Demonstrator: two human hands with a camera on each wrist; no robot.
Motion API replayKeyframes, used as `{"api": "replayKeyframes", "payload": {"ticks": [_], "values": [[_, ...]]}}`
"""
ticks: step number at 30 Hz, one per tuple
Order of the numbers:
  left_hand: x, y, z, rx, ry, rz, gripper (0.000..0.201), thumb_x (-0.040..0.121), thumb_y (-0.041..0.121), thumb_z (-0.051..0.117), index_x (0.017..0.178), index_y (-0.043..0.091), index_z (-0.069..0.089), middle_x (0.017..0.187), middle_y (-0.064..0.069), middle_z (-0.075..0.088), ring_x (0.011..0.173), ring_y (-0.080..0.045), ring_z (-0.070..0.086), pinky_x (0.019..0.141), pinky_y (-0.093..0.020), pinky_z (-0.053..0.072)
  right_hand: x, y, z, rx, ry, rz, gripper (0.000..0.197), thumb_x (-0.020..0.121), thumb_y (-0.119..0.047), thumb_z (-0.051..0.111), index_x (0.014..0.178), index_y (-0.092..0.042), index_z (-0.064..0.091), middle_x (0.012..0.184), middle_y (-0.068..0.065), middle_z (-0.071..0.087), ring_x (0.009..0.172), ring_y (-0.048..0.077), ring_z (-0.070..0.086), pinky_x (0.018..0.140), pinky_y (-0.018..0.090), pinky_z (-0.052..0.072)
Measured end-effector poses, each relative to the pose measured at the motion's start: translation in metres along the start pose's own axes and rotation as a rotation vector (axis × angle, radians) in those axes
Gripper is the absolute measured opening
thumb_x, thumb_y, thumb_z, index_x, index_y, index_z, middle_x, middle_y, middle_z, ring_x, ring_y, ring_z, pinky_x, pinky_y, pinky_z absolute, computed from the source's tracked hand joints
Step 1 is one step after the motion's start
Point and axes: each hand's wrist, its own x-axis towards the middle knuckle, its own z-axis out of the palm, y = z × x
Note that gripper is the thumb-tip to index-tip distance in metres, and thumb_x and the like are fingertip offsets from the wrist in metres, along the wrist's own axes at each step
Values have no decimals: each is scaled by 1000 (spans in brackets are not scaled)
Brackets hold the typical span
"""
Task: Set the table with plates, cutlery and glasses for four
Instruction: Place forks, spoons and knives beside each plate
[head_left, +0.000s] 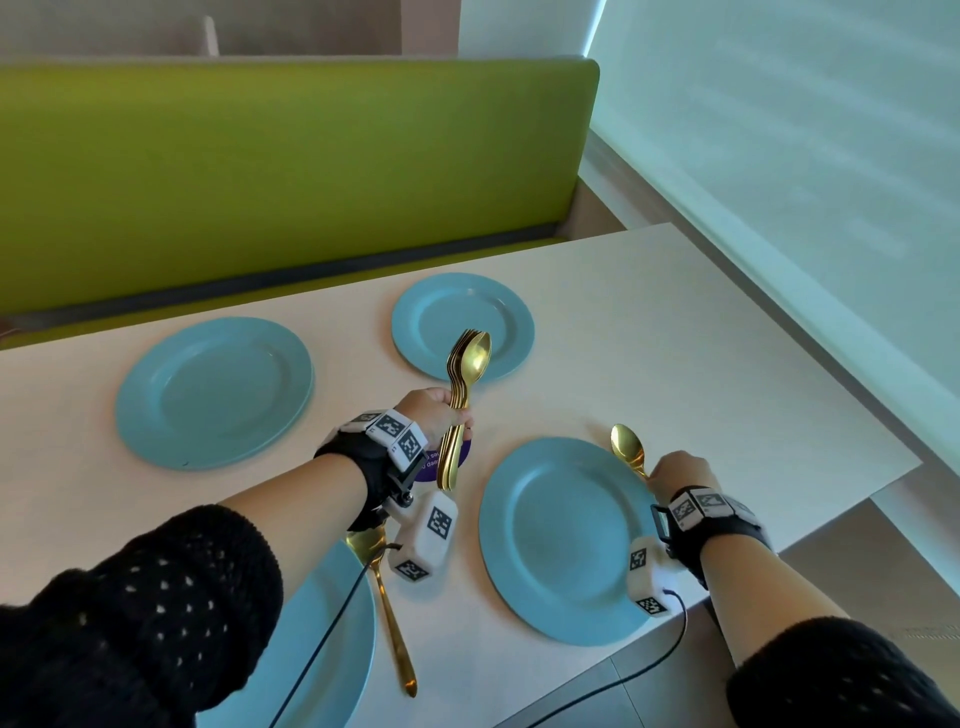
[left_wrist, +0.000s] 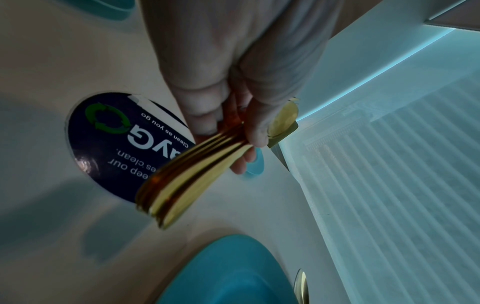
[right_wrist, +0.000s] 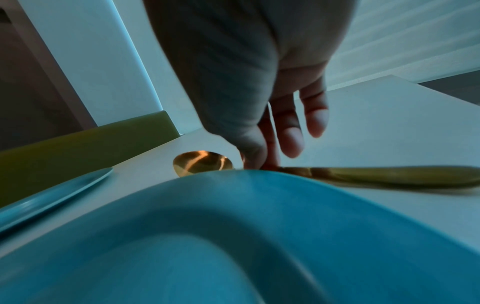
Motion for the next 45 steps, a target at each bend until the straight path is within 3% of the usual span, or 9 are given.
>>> {"api": "replayKeyframes", "payload": {"ticks": [4, 14, 20, 27, 31, 35, 39, 42, 45], "values": [[0, 3, 2, -32, 8, -4, 15, 91, -4, 52, 80, 6, 54, 73, -10, 58, 53, -15, 60, 37, -13, 48, -7, -4, -2, 12, 5, -5, 28, 86, -13, 48, 58, -13, 51, 61, 2, 50, 52, 15, 46, 49, 21, 35], [-1, -1, 2, 33, 19, -9, 17, 91, -2, 53, 77, 7, 55, 71, -9, 60, 42, -7, 61, 48, -20, 53, -23, -9, -9, 46, 30, 21, 18, 88, -7, 45, 78, -7, 60, 69, 5, 53, 72, 27, 56, 62, 27, 43], [-4, -2, -2, 90, 43, -36, 19, 90, 1, 55, 71, 5, 58, 69, -12, 62, 66, -26, 55, 86, -45, 52, -36, -36, -30, 96, 178, -66, 24, 93, -14, 44, 100, -6, 66, 105, 14, 67, 95, 30, 63, 75, 33, 50], [-19, 1, -27, 337, 9, -40, 20, 87, 6, 58, 67, 10, 60, 65, -6, 61, 58, -18, 55, 60, -25, 52, -102, -145, -47, 302, 250, -650, 22, 92, -15, 55, 109, -15, 69, 114, 6, 64, 106, 26, 60, 87, 31, 45], [-32, 2, -48, 495, -67, -4, 25, 88, 14, 57, 64, 9, 62, 63, -5, 61, 62, -22, 55, 71, -31, 48, -133, -187, -34, 230, 169, -849, 24, 92, -19, 54, 109, -17, 70, 117, 2, 63, 108, 23, 58, 88, 30, 45], [-47, 4, -72, 498, -86, 1, 24, 90, 10, 54, 66, 9, 57, 61, -3, 57, 53, -14, 49, 53, -19, 41, -153, -207, -31, 113, 168, -940, 25, 95, -20, 50, 108, -18, 71, 114, 2, 65, 109, 21, 55, 86, 32, 45], [-57, 2, -99, 529, -132, 19, 25, 90, 16, 57, 66, 9, 58, 68, -6, 59, 68, -21, 52, 58, -23, 40, -174, -223, -34, 29, 111, -937, 25, 95, -25, 50, 108, -21, 71, 112, 5, 66, 107, 23, 57, 86, 32, 45], [-60, 0, -115, 530, -127, 36, 28, 94, 16, 52, 67, 12, 55, 65, 0, 57, 56, -10, 51, 45, -14, 38, -188, -235, -37, -6, 55, -899, 25, 94, -28, 50, 108, -25, 70, 112, 6, 66, 105, 24, 58, 86, 32, 45], [-61, 2, -125, 516, -146, 65, 28, 96, 15, 47, 69, 12, 55, 68, 0, 58, 55, -8, 50, 47, -15, 37, -197, -246, -42, -24, 54, -904, 25, 94, -25, 50, 108, -24, 70, 112, 5, 66, 105, 23, 58, 84, 31, 45]]}}
